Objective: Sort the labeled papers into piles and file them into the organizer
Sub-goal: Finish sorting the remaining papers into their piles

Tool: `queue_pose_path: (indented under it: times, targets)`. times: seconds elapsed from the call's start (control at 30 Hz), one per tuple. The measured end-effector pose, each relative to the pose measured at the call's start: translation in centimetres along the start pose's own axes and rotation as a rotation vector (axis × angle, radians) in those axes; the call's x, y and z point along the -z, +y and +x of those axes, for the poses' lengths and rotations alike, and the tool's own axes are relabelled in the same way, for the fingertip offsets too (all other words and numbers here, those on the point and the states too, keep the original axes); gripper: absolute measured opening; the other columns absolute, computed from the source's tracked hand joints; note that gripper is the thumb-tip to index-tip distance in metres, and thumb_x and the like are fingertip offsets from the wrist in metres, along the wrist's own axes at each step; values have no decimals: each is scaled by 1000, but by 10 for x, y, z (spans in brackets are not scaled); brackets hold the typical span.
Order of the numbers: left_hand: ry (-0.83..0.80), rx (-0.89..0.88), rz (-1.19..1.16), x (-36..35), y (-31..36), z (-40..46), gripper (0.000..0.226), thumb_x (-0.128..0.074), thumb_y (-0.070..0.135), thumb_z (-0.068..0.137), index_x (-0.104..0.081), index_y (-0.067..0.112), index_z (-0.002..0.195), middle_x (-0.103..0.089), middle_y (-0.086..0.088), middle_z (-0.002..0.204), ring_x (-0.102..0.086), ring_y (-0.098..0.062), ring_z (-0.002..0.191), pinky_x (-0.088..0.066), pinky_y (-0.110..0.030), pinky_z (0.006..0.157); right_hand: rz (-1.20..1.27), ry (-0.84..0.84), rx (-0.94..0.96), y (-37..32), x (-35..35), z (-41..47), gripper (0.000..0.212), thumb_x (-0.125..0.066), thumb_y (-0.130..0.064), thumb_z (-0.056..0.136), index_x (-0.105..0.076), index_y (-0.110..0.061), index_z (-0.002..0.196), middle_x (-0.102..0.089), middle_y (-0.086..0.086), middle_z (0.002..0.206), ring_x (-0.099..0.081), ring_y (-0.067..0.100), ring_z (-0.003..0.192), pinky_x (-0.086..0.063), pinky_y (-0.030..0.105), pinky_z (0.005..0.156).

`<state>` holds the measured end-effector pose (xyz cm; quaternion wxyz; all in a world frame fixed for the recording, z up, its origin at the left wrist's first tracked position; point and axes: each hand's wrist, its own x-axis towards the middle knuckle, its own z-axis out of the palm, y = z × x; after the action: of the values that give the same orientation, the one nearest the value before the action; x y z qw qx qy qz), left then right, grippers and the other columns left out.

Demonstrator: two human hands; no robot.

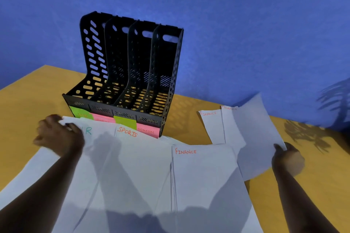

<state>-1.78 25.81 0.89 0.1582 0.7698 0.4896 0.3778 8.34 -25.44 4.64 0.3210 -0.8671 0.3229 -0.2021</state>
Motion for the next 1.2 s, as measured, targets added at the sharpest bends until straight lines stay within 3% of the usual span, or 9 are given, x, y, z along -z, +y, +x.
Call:
queue_pose_path:
  times: [0.27,0.37,0.57,0.7,0.83,0.93,1.0,1.07,1.2]
  targets:
    - [-173,-505,-416,10,107,-82,25,-36,15,69,-53,4,84,-50,-16,71,-43,-24,67,-17,-27,68,47,279,446,-23,32,3,26,-52,-19,92,-71,-6,103,-68,32,87,-62,49,77,-45,44,66]
    - [-604,-530,-521,13,121,-122,16,-35,21,76,-50,16,79,-53,-8,61,-47,-22,57,-28,-26,55,93,369,506,-36,47,7,26,-52,-21,92,-72,-8,99,-70,27,84,-63,45,72,-42,39,60]
    - [-1592,-184,332,27,140,-174,37,-39,24,86,-60,8,60,-63,-5,59,-59,-20,48,-49,-23,54,252,244,257,-41,70,5,36,-59,-29,86,-67,2,101,-66,22,84,-59,35,78,-43,37,71]
    - [-1579,-205,402,26,134,-188,35,-42,27,84,-63,6,66,-69,-6,70,-66,-21,65,-55,-26,64,272,-31,-118,-19,74,5,51,-73,-28,76,-60,10,108,-64,25,100,-61,38,89,-51,48,81]
    - [-1624,112,175,20,133,-186,30,-48,28,87,-59,2,79,-69,-12,82,-66,-27,77,-55,-34,77,482,-461,-444,9,71,-13,26,-68,-3,80,-62,10,102,-58,17,105,-54,25,58,-50,23,39]
    - [-1668,287,96,24,135,-182,29,-47,24,90,-58,-3,91,-64,-16,82,-61,-29,76,-49,-37,80,307,-770,-600,30,66,-28,22,-72,-4,76,-69,14,88,-59,14,110,-68,22,79,-44,29,48]
    - [-1682,311,50,27,136,-181,32,-46,25,90,-57,-3,97,-62,-17,80,-61,-28,72,-49,-38,77,41,-928,-601,47,59,-34,58,-89,-17,55,-67,12,100,-65,25,104,-67,23,90,-47,26,61]
    - [-1707,340,7,31,137,-181,31,-43,26,91,-56,-2,95,-62,-18,88,-63,-31,81,-48,-40,82,-237,-985,-513,57,52,-41,72,-81,-23,69,-49,6,127,-57,21,112,-58,29,104,-43,33,79]
    - [-1702,480,-99,34,136,-188,45,-36,41,96,-53,1,111,-61,-19,103,-57,-38,109,-44,-45,96,-482,-1123,-296,58,43,-50,47,-79,-20,72,-54,-1,107,-58,10,78,-60,25,77,-50,32,71]
